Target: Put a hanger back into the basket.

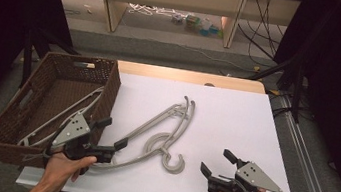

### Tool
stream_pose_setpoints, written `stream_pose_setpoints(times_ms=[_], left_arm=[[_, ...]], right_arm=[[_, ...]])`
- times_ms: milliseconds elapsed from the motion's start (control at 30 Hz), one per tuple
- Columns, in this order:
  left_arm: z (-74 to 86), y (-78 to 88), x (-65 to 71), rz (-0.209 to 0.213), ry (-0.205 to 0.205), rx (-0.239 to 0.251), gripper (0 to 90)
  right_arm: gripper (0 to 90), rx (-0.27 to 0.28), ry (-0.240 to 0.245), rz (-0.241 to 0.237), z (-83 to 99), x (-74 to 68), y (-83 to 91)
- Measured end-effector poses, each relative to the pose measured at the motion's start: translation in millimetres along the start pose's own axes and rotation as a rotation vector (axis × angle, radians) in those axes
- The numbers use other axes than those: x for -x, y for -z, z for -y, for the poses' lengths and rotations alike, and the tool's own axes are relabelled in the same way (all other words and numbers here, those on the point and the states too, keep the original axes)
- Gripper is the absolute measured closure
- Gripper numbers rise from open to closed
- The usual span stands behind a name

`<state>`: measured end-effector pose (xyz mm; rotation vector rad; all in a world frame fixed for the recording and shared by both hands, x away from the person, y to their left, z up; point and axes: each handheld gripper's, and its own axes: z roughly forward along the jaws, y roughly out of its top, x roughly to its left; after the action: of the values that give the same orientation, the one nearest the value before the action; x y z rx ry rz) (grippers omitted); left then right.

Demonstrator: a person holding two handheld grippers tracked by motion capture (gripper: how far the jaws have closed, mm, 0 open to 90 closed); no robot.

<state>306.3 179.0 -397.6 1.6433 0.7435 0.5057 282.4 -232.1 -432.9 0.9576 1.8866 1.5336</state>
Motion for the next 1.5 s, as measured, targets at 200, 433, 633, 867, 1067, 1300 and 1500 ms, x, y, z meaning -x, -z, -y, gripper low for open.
stream_pose_setpoints(times_ms=[200,433,633,867,1067,1300,1500], left_arm=[[9.5,-7.4,7.4,0.003,-0.024,0.002,16.0],[26.4,-15.5,10.6,0.002,-0.051,-0.028,16.0],[37.5,-20.2,12.5,0.0,-0.041,-0.059,16.1],[45.3,-24.1,17.0,-0.002,-0.054,-0.08,16.1],[47.7,-28.7,18.6,0.015,-0.049,-0.107,16.0],[50.9,-39.4,24.8,0.062,-0.085,-0.177,16.1],[49.3,-52.3,26.9,0.061,-0.147,-0.291,19.8]], right_arm=[[15.6,-0.005,-0.001,0.008,-0.6,-0.2,2.6],[15.6,0.015,-0.008,-0.009,-0.6,-1.0,2.5],[15.6,-0.005,0.001,-0.009,-0.8,-2.0,3.1],[15.6,0.013,-0.007,0.0,-0.4,-2.5,2.5],[15.6,0.006,-0.001,0.004,-0.1,-2.7,3.0],[15.6,-0.008,0.003,0.004,0.8,-2.5,1.3],[15.7,-0.027,0.013,0.003,1.3,-5.2,-0.5]])
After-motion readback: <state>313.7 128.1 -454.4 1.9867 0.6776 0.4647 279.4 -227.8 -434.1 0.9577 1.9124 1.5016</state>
